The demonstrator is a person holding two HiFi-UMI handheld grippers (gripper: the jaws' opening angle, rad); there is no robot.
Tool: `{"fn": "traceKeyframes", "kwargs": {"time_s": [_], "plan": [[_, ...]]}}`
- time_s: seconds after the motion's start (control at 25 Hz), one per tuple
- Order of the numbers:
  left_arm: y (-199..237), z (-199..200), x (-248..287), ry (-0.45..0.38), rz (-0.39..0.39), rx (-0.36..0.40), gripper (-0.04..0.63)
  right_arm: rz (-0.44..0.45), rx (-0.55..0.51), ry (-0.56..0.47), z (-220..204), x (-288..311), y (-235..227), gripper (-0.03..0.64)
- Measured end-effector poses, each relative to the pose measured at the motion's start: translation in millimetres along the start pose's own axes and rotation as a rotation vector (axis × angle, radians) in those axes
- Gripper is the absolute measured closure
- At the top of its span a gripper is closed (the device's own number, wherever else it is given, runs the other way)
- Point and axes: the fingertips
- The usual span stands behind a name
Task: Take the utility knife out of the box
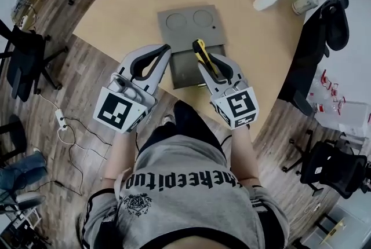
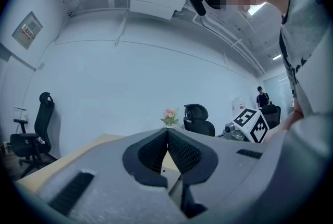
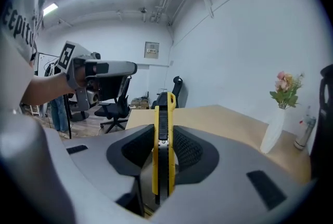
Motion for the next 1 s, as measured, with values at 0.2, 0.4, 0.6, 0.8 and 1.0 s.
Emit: {"fn": "traceKeyframes", "kwargs": {"time_s": [0.2,0.4,0.6,0.8,1.0], "plan": [[-5.5,0.6,-3.1,-0.003,-0.005,0.001,0.578,-0.015,0.026,-0.048,13.0,-8.9,1.1,0.499],[-14.1,4.0,-9.7,-0.008,-0.012,0.009,0.578,-0.029,0.047,-0.094,24.6,-20.0,5.5,0.499],[-27.1,7.7,-14.8,-0.012,-0.029,0.021,0.578,-0.049,0.055,-0.131,34.4,-34.6,9.5,0.499],[-43.2,13.2,-21.9,-0.019,-0.052,0.034,0.578,-0.081,0.068,-0.170,43.6,-54.1,15.8,0.499],[-59.4,17.3,-30.7,-0.029,-0.066,0.038,0.578,-0.102,0.070,-0.196,48.4,-73.7,25.3,0.499]]}}
Point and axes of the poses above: the fingertips, and each gripper's own axes: x forward along the fingers, y to its left, z out of its top, and after that the axes turned 3 degrees about -z, right-handed
